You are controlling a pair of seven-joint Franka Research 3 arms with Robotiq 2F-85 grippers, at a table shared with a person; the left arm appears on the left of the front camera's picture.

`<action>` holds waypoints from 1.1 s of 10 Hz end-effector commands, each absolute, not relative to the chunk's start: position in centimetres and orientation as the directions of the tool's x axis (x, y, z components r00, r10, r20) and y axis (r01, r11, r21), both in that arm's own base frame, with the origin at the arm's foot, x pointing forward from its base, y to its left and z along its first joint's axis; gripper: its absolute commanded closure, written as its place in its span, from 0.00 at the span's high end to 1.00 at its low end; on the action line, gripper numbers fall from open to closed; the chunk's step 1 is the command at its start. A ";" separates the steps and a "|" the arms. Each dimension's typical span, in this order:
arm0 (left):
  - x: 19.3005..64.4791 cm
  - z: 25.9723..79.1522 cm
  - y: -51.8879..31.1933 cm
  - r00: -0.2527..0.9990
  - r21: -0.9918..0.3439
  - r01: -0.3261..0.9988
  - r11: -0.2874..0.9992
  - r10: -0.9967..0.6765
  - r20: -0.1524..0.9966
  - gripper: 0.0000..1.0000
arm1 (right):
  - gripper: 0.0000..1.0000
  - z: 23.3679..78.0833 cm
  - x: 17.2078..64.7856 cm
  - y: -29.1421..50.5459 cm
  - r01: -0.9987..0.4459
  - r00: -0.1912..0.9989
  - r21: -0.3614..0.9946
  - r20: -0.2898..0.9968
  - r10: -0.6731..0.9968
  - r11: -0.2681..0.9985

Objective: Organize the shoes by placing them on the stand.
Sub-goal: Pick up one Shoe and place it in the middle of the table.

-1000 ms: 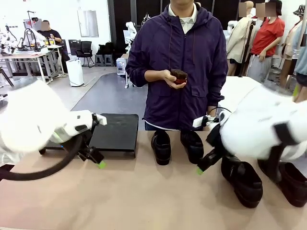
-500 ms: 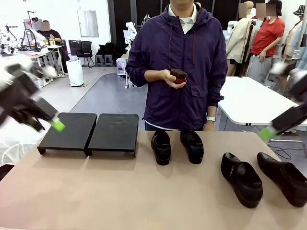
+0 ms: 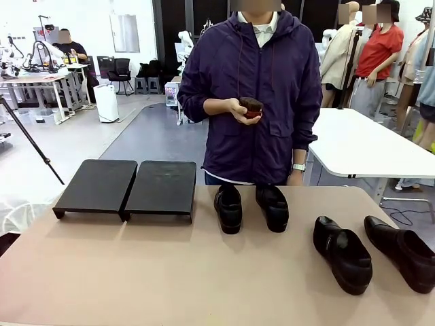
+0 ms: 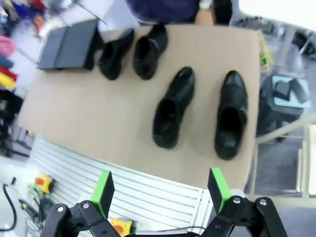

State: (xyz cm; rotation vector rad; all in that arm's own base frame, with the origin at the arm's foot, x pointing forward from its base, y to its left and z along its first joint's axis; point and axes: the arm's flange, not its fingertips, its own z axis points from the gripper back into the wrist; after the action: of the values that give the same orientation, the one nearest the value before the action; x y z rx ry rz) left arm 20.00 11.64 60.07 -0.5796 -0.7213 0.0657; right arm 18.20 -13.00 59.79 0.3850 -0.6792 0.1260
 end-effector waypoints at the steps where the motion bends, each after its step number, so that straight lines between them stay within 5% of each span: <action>1: 21.2 60.7 9.4 0.778 -0.488 0.169 0.856 0.187 0.599 1.00 | 1.00 59.9 19.0 -10.9 -0.305 0.782 0.292 0.620 0.064 0.906; 11: 21.2 60.7 9.4 0.778 -0.488 0.169 0.856 0.187 0.599 1.00 | 1.00 59.9 19.0 -10.9 -0.305 0.782 0.292 0.620 0.064 0.906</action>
State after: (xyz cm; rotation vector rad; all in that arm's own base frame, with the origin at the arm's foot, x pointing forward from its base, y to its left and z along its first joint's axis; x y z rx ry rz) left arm 21.16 9.24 60.39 -0.5369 -0.6849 0.0078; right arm 19.01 -10.93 59.90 0.3891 -0.6476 0.2033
